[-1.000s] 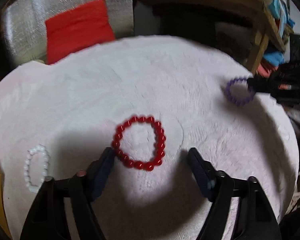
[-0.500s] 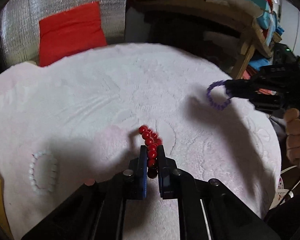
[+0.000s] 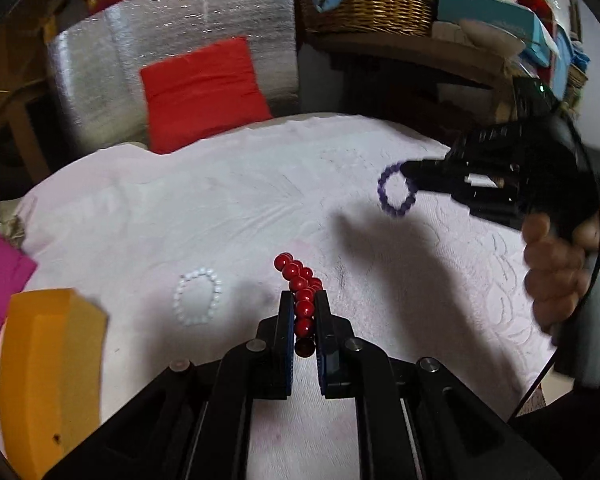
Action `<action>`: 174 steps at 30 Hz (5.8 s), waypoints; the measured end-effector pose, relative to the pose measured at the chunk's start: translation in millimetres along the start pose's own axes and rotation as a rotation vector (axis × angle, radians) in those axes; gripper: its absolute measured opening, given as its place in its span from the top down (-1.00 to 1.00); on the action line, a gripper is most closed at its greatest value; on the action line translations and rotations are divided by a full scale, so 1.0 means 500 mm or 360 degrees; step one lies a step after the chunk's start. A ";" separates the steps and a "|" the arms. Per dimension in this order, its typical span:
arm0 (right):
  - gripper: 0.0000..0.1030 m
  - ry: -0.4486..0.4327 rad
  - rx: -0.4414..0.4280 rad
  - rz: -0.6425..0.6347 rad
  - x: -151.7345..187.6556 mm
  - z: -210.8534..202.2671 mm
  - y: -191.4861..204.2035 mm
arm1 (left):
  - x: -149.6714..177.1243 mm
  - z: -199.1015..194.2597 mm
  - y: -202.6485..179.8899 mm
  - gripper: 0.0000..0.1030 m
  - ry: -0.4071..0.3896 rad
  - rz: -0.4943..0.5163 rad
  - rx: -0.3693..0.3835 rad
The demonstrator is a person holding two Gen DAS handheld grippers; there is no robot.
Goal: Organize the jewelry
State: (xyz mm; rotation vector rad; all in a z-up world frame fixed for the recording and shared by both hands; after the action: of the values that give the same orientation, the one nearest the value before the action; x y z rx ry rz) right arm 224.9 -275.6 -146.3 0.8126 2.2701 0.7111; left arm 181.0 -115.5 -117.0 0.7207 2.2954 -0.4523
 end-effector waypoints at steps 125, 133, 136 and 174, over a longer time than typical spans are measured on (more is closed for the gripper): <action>-0.10 0.0109 0.0124 -0.0828 0.280 -0.049 0.185 | 0.302 -0.336 0.079 -0.48 -0.0176 -0.0271 -0.0138; -0.10 0.0145 0.0128 -0.0783 0.272 0.002 0.164 | 0.294 -0.319 0.118 -0.48 -0.0132 -0.0303 -0.0220; -0.10 0.0124 0.0116 -0.0747 0.250 0.021 0.164 | 0.291 -0.317 0.141 -0.48 -0.0114 -0.0325 -0.0264; 0.65 -0.0010 0.0663 -0.1101 0.241 0.317 0.212 | 0.854 -0.558 0.687 0.77 0.0321 -0.1117 -0.0980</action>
State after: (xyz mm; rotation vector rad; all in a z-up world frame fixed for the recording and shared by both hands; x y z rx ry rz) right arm 299.0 -78.3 -226.7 0.1502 2.4954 -0.0833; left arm -14.3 450.7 -256.9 -0.3716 2.6313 0.0522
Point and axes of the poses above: each gripper's, at about its wrist camera, not at the fingertips, and z roughly the way its jaws point, y to its left, x to its underside, the point moved 9 cm from there along z, roughly the way its jaws point, and after that the axes turned 15 degrees about x, right-handed, at the moved point
